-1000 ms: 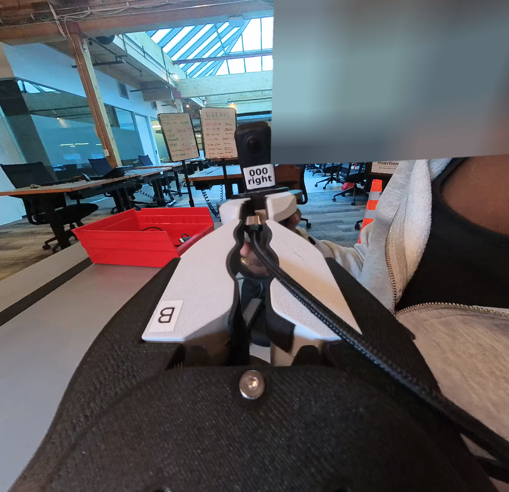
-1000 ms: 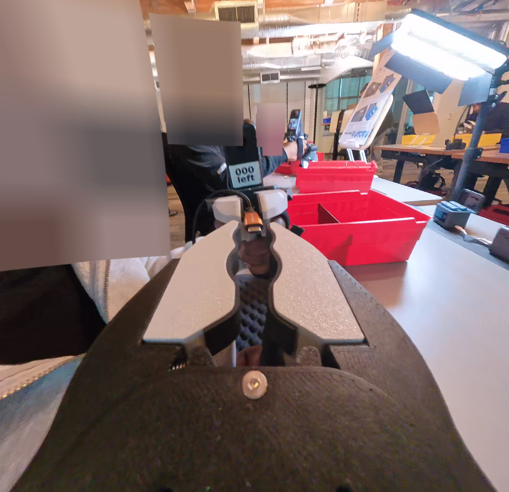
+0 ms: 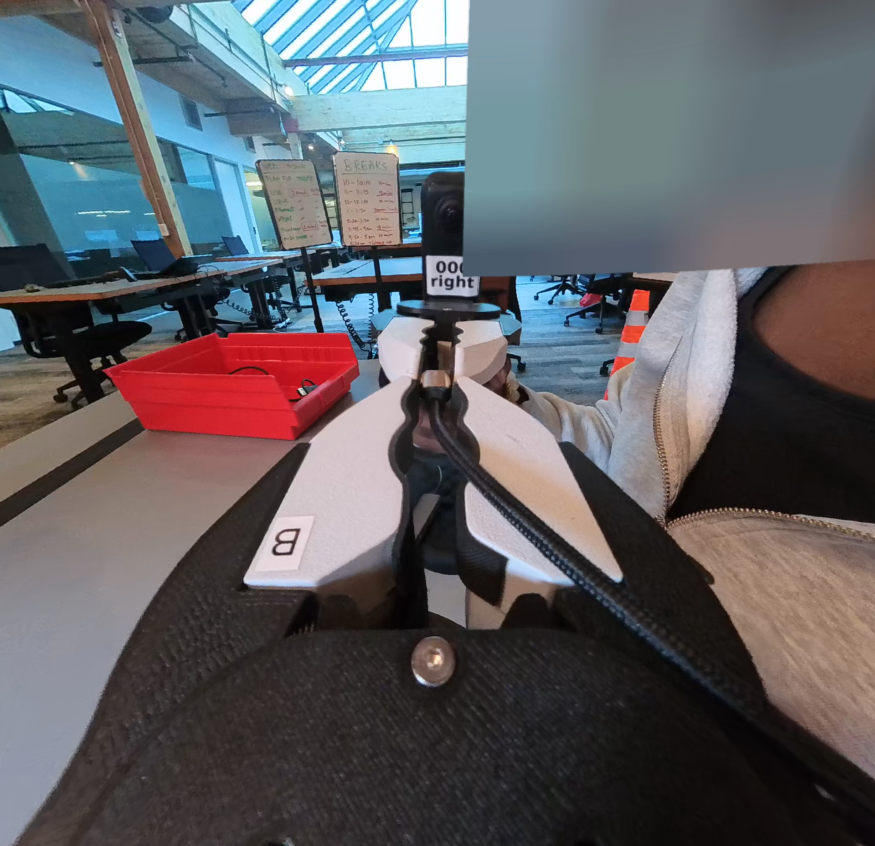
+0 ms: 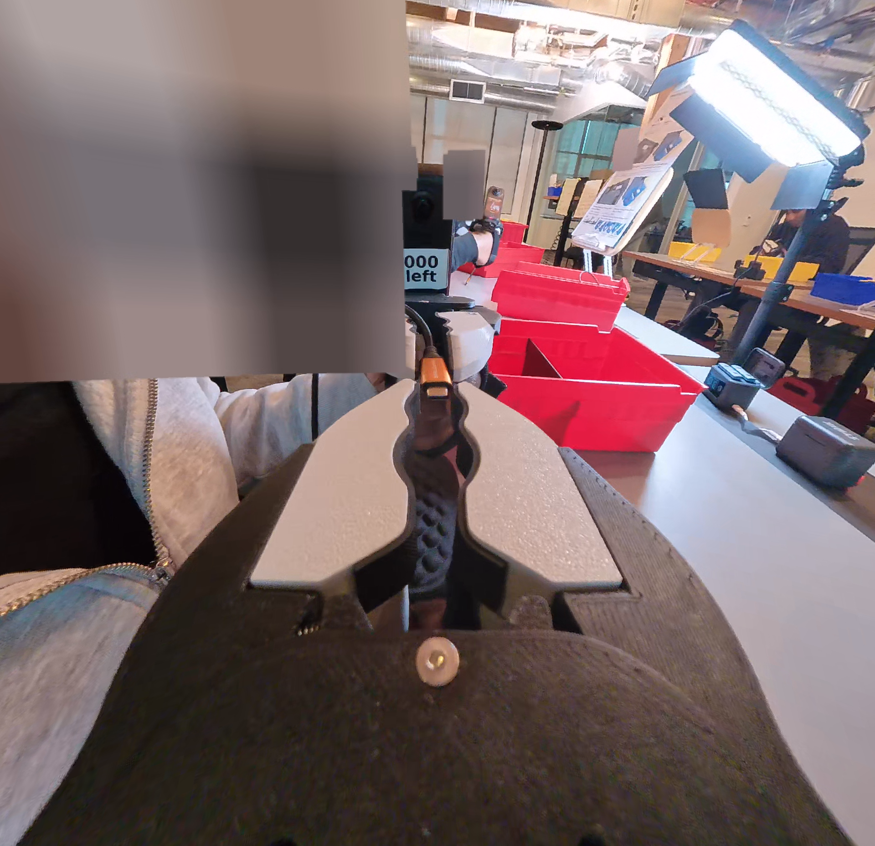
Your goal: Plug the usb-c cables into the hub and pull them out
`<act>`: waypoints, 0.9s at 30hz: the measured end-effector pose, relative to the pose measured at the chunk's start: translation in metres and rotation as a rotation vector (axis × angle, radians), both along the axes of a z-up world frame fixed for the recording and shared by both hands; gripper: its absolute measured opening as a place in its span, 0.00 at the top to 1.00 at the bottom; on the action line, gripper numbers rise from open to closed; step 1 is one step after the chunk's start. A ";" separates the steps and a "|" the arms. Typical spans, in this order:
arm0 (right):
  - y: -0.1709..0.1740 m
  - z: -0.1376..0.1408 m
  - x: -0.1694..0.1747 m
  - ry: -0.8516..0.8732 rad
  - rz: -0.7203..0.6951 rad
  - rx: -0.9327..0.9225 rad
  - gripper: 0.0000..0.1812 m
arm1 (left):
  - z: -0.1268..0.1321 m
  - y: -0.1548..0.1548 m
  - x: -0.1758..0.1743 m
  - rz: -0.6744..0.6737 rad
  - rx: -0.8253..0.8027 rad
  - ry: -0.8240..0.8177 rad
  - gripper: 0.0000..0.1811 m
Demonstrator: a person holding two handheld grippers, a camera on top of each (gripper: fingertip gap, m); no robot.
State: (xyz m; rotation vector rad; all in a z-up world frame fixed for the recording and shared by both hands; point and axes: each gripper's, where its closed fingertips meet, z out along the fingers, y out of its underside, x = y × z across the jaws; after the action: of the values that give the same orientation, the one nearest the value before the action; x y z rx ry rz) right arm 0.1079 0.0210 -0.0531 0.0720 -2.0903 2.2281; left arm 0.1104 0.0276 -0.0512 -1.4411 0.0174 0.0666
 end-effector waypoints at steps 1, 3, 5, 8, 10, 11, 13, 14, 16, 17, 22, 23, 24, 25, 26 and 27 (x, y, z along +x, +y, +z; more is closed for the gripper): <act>0.000 0.000 0.000 -0.005 0.004 0.002 0.94 | 0.000 0.000 0.000 -0.001 -0.003 0.002 0.93; 0.000 -0.001 0.000 -0.021 0.010 0.009 0.94 | -0.001 0.000 0.000 0.004 -0.010 0.005 0.93; 0.000 -0.002 0.000 -0.037 0.016 0.015 0.94 | -0.001 0.001 0.000 0.016 -0.015 0.013 0.93; -0.002 -0.002 -0.001 -0.052 0.027 0.014 0.94 | -0.002 0.002 -0.001 0.024 -0.024 0.018 0.93; -0.002 -0.004 -0.001 -0.054 0.027 0.020 0.94 | -0.004 0.001 -0.002 0.025 -0.038 0.016 0.93; -0.003 -0.005 -0.001 -0.054 0.029 0.023 0.94 | -0.005 0.001 -0.002 0.023 -0.044 0.015 0.93; -0.003 -0.006 -0.001 -0.058 0.029 0.023 0.94 | -0.006 0.000 -0.002 0.021 -0.048 0.010 0.93; -0.003 -0.006 -0.001 -0.057 0.029 0.023 0.94 | -0.007 0.000 -0.002 0.020 -0.050 0.009 0.93; -0.002 -0.007 -0.002 -0.056 0.025 0.022 0.94 | -0.007 0.001 -0.002 0.021 -0.050 0.012 0.93; -0.002 -0.007 -0.003 -0.057 0.020 0.022 0.94 | -0.007 0.001 -0.003 0.033 -0.047 0.022 0.93; 0.022 -0.029 -0.027 -0.124 -0.097 0.214 0.71 | -0.013 0.000 -0.009 0.138 -0.037 0.033 0.93; 0.031 -0.047 -0.034 -0.162 -0.118 0.320 0.65 | -0.018 -0.003 -0.010 0.162 -0.031 0.022 0.93; 0.041 -0.069 -0.039 -0.205 -0.119 0.444 0.62 | -0.025 -0.005 -0.010 0.182 -0.027 0.010 0.93; 0.052 -0.093 -0.044 -0.260 -0.112 0.571 0.62 | -0.032 -0.007 -0.009 0.193 -0.023 -0.005 0.93; 0.062 -0.117 -0.047 -0.331 -0.095 0.690 0.62 | -0.041 -0.007 -0.007 0.196 -0.021 -0.023 0.93; 0.072 -0.138 -0.049 -0.408 -0.074 0.792 0.62 | -0.049 -0.008 -0.006 0.201 -0.021 -0.043 0.93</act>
State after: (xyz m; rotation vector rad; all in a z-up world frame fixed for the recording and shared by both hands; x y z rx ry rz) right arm 0.0589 0.0926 -0.1909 -0.4322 -2.9939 1.3193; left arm 0.1048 0.0200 -0.1001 -1.4612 -0.1620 0.2006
